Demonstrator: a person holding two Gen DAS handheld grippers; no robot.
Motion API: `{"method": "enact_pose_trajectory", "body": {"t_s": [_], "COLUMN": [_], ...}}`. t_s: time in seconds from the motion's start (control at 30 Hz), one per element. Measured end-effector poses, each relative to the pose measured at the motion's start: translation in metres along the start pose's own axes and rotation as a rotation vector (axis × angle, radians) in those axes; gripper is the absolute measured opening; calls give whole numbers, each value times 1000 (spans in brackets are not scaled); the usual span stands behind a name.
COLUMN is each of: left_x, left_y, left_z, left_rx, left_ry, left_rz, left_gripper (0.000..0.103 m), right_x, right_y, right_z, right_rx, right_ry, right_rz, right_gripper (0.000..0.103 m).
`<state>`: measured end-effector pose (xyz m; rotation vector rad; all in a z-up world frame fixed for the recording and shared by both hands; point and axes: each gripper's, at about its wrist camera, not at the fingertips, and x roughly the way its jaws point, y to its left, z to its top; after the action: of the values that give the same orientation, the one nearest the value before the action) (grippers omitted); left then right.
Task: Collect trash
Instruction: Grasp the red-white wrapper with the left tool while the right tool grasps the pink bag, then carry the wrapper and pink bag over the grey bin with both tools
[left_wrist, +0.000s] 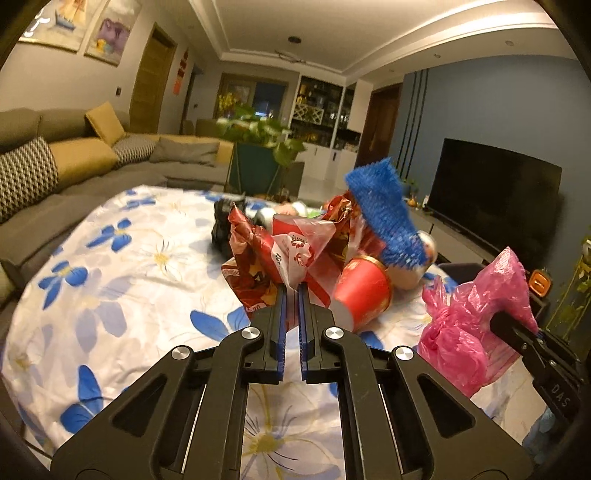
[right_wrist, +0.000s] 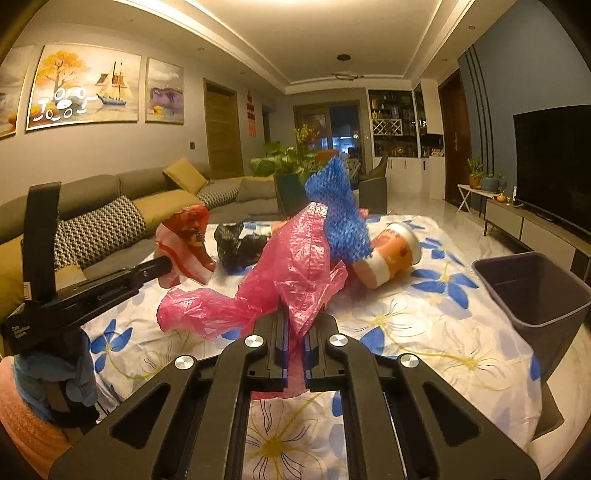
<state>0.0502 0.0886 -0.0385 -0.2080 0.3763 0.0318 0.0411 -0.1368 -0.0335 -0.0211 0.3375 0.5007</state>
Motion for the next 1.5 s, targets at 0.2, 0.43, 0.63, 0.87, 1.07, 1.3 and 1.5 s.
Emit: {"method": "enact_pose_trajectory", "body": {"t_s": [0.2, 0.43, 0.63, 0.87, 1.07, 1.3, 1.5], "left_x": [-17, -18, 1, 43, 90, 131, 149], "left_y": [-22, -67, -120, -201, -257, -290, -305], "left_z": [10, 25, 44, 64, 68, 63, 58], "left_rx": [18, 72, 120, 155, 181, 191, 195], "left_ry": [-34, -64, -96, -123, -109, -78, -61], "left_rz": [-24, -104, -213, -333, -407, -444, -453], "left_gripper": [4, 4, 4, 4, 4, 4, 4], "right_x": [-19, -37, -46, -56, -56, -40, -28], "right_y": [-17, -46, -99, -174, -224, -257, -265], "right_z": [7, 20, 40, 69, 76, 74, 78], "right_rx": [19, 33, 52, 102, 131, 174, 183], "right_ry": [-50, -123, -208, -311, -343, -327, -319], "right_rz": [-41, -130, -285, -448, -537, -583, -593], "right_gripper": [7, 7, 7, 7, 7, 7, 7]}}
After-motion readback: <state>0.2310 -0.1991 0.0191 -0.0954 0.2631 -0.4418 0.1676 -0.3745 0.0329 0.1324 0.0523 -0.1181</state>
